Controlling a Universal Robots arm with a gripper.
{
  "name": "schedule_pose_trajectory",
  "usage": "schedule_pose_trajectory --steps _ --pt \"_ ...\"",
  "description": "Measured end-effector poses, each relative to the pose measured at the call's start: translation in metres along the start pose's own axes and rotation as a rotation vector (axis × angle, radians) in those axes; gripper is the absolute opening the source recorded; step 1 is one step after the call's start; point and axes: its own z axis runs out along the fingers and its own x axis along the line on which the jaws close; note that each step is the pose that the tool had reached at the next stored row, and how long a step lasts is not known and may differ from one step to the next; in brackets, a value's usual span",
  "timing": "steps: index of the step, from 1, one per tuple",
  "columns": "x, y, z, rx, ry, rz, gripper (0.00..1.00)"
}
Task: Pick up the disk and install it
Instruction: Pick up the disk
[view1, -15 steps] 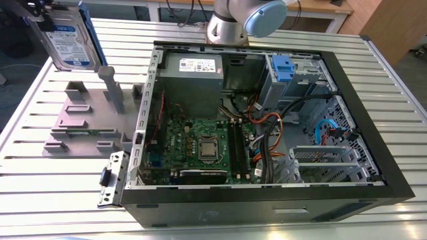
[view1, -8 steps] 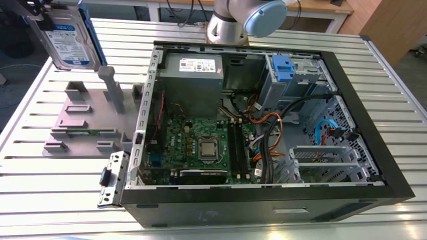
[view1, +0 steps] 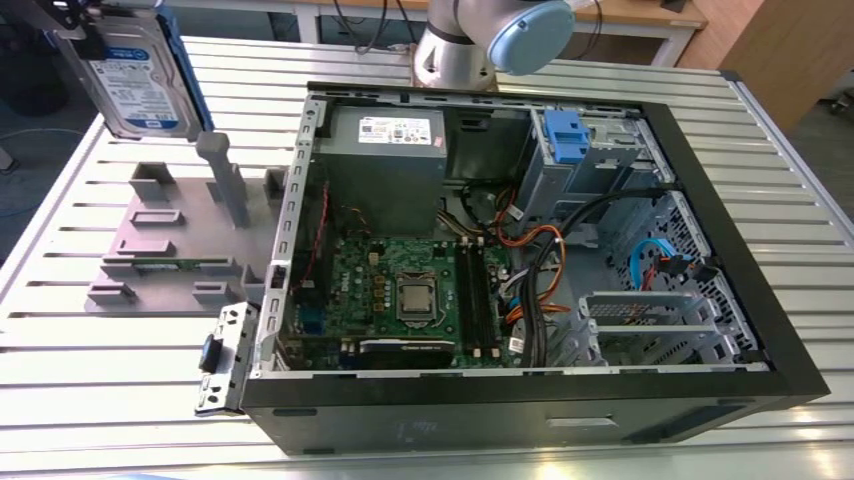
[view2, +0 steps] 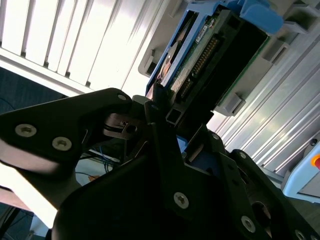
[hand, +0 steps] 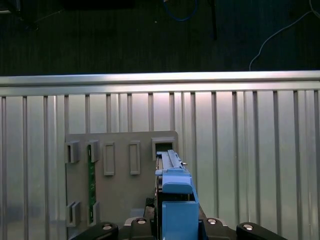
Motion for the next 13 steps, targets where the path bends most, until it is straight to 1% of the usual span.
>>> schedule_pose_trajectory --steps 13 --pt "-0.0001 0.0 -0.0036 0.0002 -0.0001 0.0 0.36"
